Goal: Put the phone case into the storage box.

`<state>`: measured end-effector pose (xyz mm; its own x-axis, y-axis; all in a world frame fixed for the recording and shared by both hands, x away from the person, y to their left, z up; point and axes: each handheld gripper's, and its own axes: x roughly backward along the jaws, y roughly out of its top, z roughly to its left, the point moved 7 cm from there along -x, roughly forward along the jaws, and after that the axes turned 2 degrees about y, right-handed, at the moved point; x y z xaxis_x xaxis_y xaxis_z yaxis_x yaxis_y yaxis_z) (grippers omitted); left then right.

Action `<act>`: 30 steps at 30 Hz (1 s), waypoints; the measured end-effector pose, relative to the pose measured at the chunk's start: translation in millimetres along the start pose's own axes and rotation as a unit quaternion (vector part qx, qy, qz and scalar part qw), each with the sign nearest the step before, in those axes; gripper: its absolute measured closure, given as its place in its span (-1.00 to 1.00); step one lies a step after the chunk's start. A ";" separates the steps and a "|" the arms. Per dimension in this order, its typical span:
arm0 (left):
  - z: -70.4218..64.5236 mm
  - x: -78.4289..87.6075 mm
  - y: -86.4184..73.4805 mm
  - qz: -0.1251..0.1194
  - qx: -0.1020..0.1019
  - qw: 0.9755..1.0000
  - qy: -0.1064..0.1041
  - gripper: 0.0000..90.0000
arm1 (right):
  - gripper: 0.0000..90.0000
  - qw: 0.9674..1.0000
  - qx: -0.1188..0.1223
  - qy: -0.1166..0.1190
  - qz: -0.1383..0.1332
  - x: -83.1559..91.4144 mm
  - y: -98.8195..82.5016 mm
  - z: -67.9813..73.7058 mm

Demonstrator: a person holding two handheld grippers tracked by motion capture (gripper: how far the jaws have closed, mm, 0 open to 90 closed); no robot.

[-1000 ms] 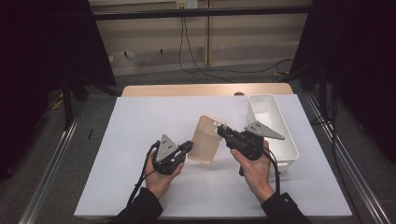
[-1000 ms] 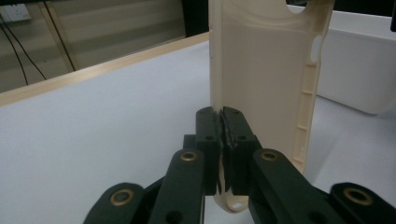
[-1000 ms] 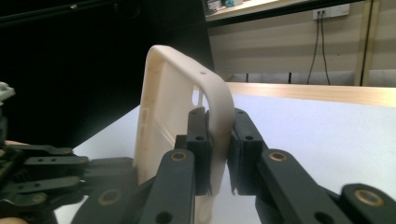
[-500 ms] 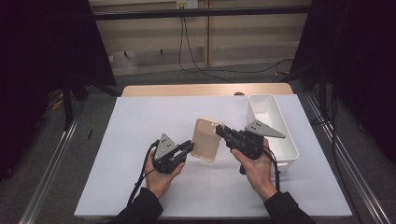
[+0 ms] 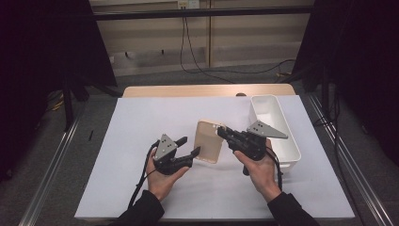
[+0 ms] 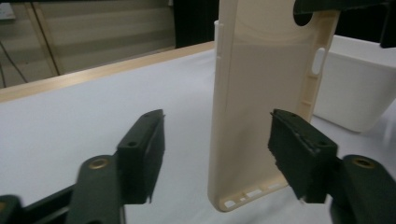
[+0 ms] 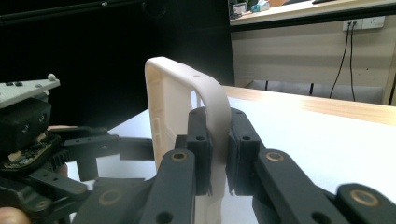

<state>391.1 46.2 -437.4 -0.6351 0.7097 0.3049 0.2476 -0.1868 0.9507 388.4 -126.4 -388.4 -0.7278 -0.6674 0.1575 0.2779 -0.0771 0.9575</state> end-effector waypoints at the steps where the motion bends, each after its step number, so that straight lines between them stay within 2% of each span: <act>1: 0.7 -0.5 0.0 -0.001 0.000 1.000 -0.004 -0.34 | 0.81 1.000 0.001 0.000 0.000 0.0 0.0 -0.2; 2: 1.7 -1.0 0.0 -0.002 -0.001 1.000 -0.005 -0.45 | 0.81 1.000 0.002 0.001 -0.001 0.1 0.1 -0.3; 4: 3.5 -2.5 -1.0 0.001 -0.011 1.000 0.005 -0.58 | 0.81 1.000 0.005 0.002 -0.005 0.6 1.2 0.0; 7: 6.1 -3.1 -3.4 0.015 -0.022 0.999 0.021 -0.76 | 0.81 1.000 0.004 0.003 -0.009 2.2 2.6 -0.8; 8: 6.9 -1.8 -3.5 0.017 -0.023 0.999 0.023 -0.76 | 0.81 1.000 0.005 0.003 -0.010 2.9 3.1 -1.5; 10: 7.5 -0.5 -2.3 0.014 -0.016 1.000 0.016 -0.73 | 0.81 1.000 0.004 0.001 -0.013 4.9 4.1 -3.1; 12: 10.3 0.7 -1.4 0.012 -0.001 1.000 0.012 -0.84 | 0.81 1.000 0.002 -0.001 -0.014 7.1 5.0 -5.1; 14: 11.9 1.6 -2.4 0.017 0.002 1.000 0.014 -0.91 | 0.81 1.000 0.001 -0.004 -0.016 8.8 5.8 -6.9; 16: 12.6 3.0 -2.7 0.020 0.003 1.000 0.010 -0.90 | 0.81 1.000 0.006 -0.007 -0.015 9.5 5.7 -7.9; 18: 13.2 5.2 -1.6 0.017 0.005 1.000 0.000 -0.91 | 0.81 1.000 0.008 -0.008 -0.017 10.5 5.9 -8.7; 20: 15.5 7.6 0.1 0.011 0.003 1.000 -0.001 -0.92 | 0.81 1.000 0.012 -0.008 -0.018 12.2 6.5 -9.4; 22: 19.0 8.7 0.0 0.012 -0.001 1.000 0.014 -0.93 | 0.81 1.000 0.014 -0.008 -0.020 14.0 7.1 -10.9; 23: 22.1 9.4 -0.8 0.015 -0.005 0.999 0.028 -0.93 | 0.81 1.000 0.014 -0.008 -0.019 14.9 7.2 -11.5; 28: 30.5 12.6 -4.1 0.016 -0.008 0.999 0.041 -0.93 | 0.81 1.000 0.010 -0.008 -0.024 19.0 10.0 -16.2; 30: 33.7 14.5 -3.4 0.008 0.003 0.999 0.048 -0.93 | 0.81 1.000 0.010 -0.008 -0.026 21.2 12.2 -17.2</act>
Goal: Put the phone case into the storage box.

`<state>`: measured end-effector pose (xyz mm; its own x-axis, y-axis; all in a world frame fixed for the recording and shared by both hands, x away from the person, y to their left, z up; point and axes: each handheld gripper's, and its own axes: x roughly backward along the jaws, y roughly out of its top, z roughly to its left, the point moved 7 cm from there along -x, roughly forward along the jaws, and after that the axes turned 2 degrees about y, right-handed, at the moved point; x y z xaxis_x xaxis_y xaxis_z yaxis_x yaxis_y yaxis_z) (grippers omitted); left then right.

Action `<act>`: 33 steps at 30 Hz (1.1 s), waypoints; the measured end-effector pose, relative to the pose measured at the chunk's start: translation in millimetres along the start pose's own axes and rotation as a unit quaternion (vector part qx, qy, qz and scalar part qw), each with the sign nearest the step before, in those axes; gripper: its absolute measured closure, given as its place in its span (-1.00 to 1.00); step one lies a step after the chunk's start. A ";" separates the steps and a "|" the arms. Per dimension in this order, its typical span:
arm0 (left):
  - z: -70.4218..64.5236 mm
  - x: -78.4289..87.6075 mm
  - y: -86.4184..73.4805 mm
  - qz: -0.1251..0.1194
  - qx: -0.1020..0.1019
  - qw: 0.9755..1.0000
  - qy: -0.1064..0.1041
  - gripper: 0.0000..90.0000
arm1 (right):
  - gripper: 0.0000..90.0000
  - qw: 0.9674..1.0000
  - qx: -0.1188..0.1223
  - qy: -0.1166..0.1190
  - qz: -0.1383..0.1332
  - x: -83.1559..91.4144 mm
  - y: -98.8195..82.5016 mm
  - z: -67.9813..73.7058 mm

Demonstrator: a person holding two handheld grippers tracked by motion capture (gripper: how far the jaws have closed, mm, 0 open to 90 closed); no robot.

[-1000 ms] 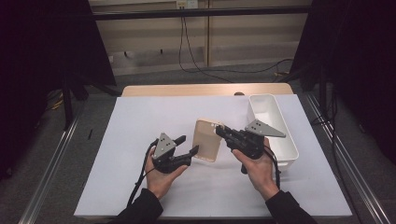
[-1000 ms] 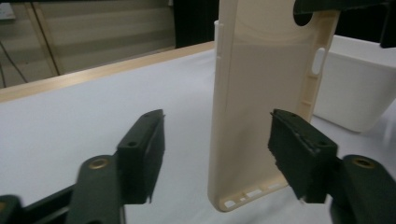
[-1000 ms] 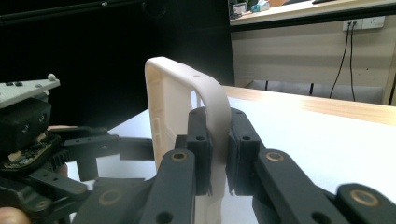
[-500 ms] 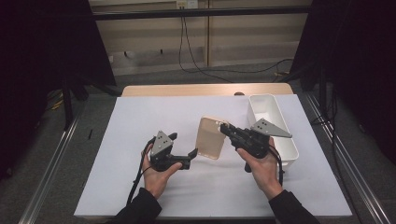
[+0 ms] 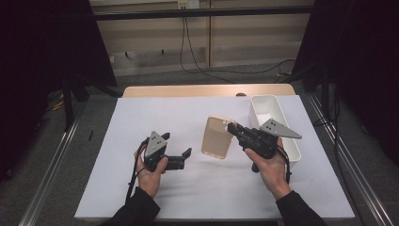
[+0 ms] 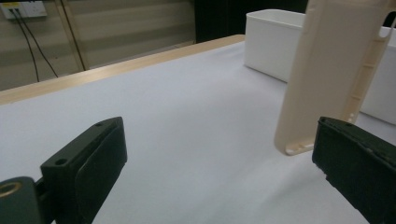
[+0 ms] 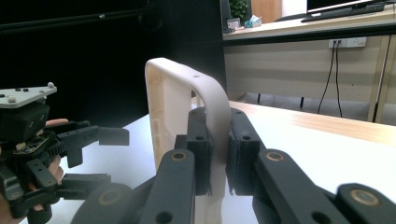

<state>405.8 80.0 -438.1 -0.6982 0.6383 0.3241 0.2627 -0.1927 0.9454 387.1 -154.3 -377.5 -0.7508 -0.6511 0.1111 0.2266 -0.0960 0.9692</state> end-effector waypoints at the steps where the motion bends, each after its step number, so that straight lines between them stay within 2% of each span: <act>1: 1.3 1.1 0.0 0.001 -0.001 1.000 0.001 -0.93 | 0.81 1.000 0.003 0.000 -0.002 1.0 1.3 -0.8; 3: 2.5 2.9 0.3 -0.004 0.000 1.000 0.003 -0.93 | 0.81 1.000 0.003 0.000 -0.004 2.8 3.5 -2.1; 6: 5.1 5.2 0.4 -0.013 -0.012 1.000 0.008 -0.94 | 0.81 1.000 0.004 0.006 -0.006 5.4 7.0 -3.4; 16: 8.4 13.2 -3.1 -0.004 0.007 1.000 0.014 -0.93 | 0.81 1.000 0.016 0.010 -0.012 10.7 14.5 -8.9; 19: 12.4 16.8 -3.1 -0.006 0.009 1.000 0.023 -0.92 | 0.81 1.000 0.019 0.007 -0.015 13.5 17.5 -10.9; 21: 14.6 19.0 -1.9 -0.011 0.012 1.000 0.025 -0.92 | 0.81 1.000 0.022 0.006 -0.016 15.1 19.1 -11.8; 25: 23.3 27.3 0.2 -0.023 0.009 0.999 0.045 -0.92 | 0.81 1.000 0.027 0.007 -0.014 16.4 21.0 -12.6; 27: 26.8 30.6 -0.9 -0.026 0.017 0.998 0.049 -0.92 | 0.81 0.999 0.034 0.004 -0.014 16.7 22.4 -13.7; 29: 29.7 34.0 -3.7 -0.025 0.024 0.998 0.045 -0.92 | 0.80 0.999 0.035 0.001 -0.016 17.4 24.9 -14.8; 33: 35.2 42.9 -8.4 -0.031 0.028 0.998 0.054 -0.92 | 0.81 0.999 0.027 0.002 -0.022 21.9 30.4 -16.9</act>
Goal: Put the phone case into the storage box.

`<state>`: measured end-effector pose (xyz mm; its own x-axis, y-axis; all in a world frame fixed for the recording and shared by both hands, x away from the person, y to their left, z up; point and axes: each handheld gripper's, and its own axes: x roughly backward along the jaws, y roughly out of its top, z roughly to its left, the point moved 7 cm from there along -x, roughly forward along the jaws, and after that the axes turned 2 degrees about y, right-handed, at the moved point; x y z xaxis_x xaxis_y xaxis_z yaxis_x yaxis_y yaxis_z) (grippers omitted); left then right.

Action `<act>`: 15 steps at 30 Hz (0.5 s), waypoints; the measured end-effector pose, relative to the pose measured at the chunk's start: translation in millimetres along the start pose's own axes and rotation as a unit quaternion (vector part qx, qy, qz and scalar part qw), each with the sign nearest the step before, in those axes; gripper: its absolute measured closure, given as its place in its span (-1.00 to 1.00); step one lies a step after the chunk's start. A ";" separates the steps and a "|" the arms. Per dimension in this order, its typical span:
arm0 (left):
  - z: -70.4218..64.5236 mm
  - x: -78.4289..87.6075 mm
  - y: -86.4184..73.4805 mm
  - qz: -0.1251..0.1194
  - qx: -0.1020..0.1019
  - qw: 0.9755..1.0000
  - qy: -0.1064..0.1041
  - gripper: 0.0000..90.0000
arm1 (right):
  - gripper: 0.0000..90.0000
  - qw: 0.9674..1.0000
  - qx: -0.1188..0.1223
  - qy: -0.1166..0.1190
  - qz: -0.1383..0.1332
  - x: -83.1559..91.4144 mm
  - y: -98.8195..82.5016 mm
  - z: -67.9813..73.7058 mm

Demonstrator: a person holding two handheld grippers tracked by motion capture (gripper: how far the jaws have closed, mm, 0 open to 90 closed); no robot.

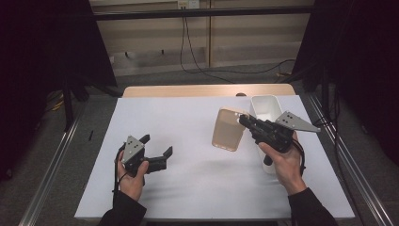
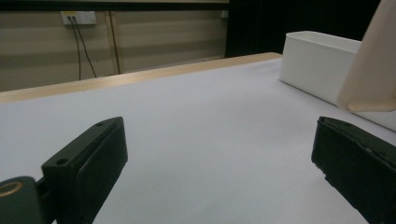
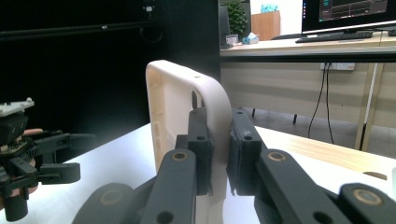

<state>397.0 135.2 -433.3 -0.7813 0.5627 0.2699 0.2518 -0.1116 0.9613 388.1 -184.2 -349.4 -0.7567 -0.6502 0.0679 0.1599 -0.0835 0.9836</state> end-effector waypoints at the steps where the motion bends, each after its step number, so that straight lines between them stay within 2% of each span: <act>1: 0.4 1.6 -0.1 -0.003 0.004 1.000 0.000 -0.92 | 0.81 1.000 0.001 0.000 -0.001 1.2 1.4 -0.6; 3: 2.7 6.7 -0.4 -0.012 0.011 1.000 0.002 -0.92 | 0.81 1.000 0.006 -0.003 -0.002 2.6 4.2 -2.2; 6: 4.9 15.1 -1.9 -0.017 0.023 1.000 -0.008 -0.92 | 0.81 1.000 0.009 -0.004 -0.010 6.4 10.7 -5.3; 11: 8.4 26.1 -7.2 -0.020 0.013 1.000 -0.006 -0.94 | 0.81 1.000 0.003 -0.008 -0.024 15.2 21.7 -14.4; 15: 10.7 33.2 -14.3 -0.016 0.008 1.000 -0.004 -0.94 | 0.81 0.999 0.009 -0.013 -0.033 22.2 32.4 -20.2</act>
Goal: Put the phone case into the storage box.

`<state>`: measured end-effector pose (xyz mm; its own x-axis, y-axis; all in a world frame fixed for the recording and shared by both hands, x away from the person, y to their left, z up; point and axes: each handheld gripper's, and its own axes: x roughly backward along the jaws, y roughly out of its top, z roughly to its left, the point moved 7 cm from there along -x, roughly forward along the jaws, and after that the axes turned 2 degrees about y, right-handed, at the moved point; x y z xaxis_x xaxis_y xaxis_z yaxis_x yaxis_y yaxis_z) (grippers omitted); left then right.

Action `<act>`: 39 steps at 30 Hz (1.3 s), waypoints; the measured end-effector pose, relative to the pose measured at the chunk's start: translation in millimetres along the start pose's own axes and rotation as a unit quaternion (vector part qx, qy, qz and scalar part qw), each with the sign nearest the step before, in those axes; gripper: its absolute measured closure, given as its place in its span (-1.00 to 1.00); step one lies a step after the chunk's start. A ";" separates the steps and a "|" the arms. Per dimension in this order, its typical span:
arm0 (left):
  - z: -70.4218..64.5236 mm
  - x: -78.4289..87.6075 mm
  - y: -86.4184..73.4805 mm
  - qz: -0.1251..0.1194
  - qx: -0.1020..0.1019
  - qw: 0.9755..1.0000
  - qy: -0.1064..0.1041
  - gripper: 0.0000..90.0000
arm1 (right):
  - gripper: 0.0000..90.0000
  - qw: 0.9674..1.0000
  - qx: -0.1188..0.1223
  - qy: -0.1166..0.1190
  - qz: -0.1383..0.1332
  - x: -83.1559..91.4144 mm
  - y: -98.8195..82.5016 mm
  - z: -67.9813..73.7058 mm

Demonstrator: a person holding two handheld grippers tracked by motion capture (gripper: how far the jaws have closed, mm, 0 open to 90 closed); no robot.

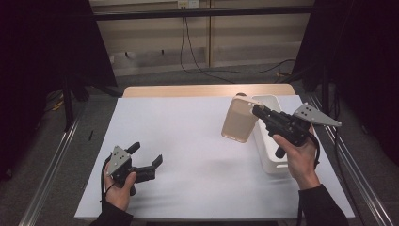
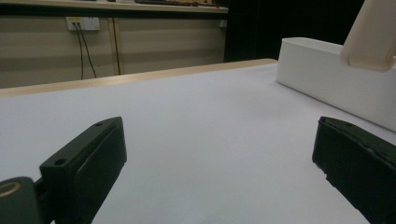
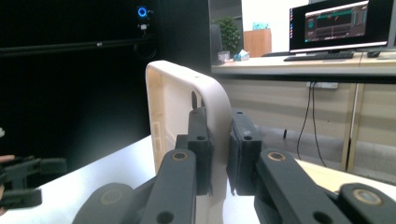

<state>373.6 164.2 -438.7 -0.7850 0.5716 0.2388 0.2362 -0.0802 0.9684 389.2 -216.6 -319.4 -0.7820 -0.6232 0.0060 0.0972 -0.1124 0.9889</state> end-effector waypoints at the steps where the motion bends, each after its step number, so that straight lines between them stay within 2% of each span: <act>1: 1.3 1.9 -0.6 0.000 0.000 1.000 0.001 -0.94 | 0.81 1.000 0.000 0.000 -0.003 1.4 1.9 -1.3; 5: 4.8 8.3 -2.1 -0.003 0.005 1.000 0.008 -0.94 | 0.81 1.000 -0.001 -0.002 -0.008 8.1 8.5 -7.0; 8: 3.3 14.3 -4.5 -0.002 0.004 1.000 -0.004 -0.95 | 0.81 1.000 0.000 -0.002 -0.006 11.6 12.5 -11.1; 12: 4.3 18.8 -5.7 -0.005 0.009 1.000 -0.001 -0.96 | 0.81 1.000 0.001 -0.007 -0.013 14.1 18.8 -18.1; 19: 6.2 24.7 -6.9 -0.021 0.000 1.000 0.006 -0.95 | 0.81 1.000 0.009 -0.009 -0.016 15.5 27.6 -27.7; 22: 6.7 26.2 -6.7 -0.022 0.000 1.000 0.011 -0.95 | 0.81 1.000 0.013 -0.014 -0.018 16.5 31.0 -32.9; 23: 7.1 27.0 -6.5 -0.023 -0.005 1.000 0.013 -0.95 | 0.81 1.000 0.015 -0.014 -0.018 16.7 31.8 -34.1; 26: 5.6 28.3 -7.6 -0.020 -0.004 1.000 0.010 -0.95 | 0.81 1.000 0.019 -0.014 -0.020 17.0 35.8 -39.4; 27: 5.8 28.7 -8.6 -0.016 -0.009 1.000 0.009 -0.95 | 0.81 0.999 0.019 -0.016 -0.020 16.9 36.7 -40.8; 39: 5.7 25.9 -9.2 -0.013 -0.012 1.000 0.009 -0.93 | 0.81 0.999 0.033 -0.040 -0.010 12.9 44.4 -76.0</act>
<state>354.4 184.4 -441.9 -0.8006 0.5596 0.2141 0.2020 -0.0843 0.9757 430.2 -288.4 -286.7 -0.8306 -0.5568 -0.0043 0.0426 -0.0712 0.9965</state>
